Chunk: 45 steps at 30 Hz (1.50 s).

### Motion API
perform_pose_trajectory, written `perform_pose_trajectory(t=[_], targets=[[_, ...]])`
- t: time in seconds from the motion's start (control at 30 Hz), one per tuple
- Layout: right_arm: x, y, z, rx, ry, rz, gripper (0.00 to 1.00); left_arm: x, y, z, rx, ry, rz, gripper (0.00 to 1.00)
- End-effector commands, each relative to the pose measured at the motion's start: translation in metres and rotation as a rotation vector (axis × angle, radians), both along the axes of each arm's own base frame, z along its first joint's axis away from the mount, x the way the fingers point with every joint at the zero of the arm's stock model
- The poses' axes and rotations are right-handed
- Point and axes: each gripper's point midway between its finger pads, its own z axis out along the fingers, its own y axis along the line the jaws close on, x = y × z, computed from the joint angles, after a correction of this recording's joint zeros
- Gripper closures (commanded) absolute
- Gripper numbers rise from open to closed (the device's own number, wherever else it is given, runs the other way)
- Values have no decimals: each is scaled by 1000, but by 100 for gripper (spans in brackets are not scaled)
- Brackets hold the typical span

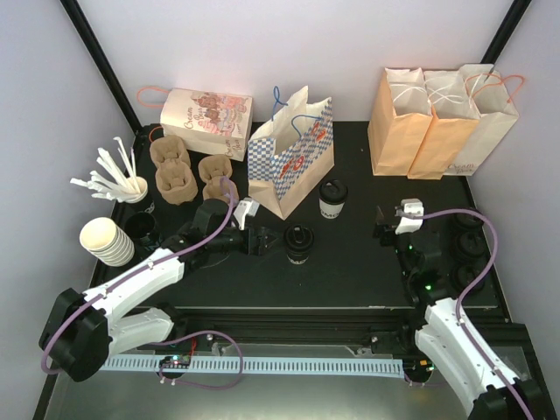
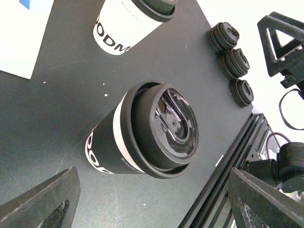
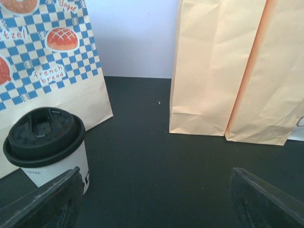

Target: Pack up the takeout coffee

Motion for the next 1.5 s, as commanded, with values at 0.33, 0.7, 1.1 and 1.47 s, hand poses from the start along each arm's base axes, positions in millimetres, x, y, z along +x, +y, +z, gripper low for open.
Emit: perform_pose_trajectory(t=[0.33,0.7,1.1,1.47], targets=[[35,-29,9,-52,-188,-68,14,-4,-1,15,-1,-65,-34,12],[65,-32,-22,-61,-172,6,15,-5,-1,10,7,-44,-40,12],[85,-42,-36,-43,-96,-58,13,5,-15,2,-7,23,-63,13],[57,4,-12,-97,-44,218,0,13,-20,-10,14,67,-52,13]])
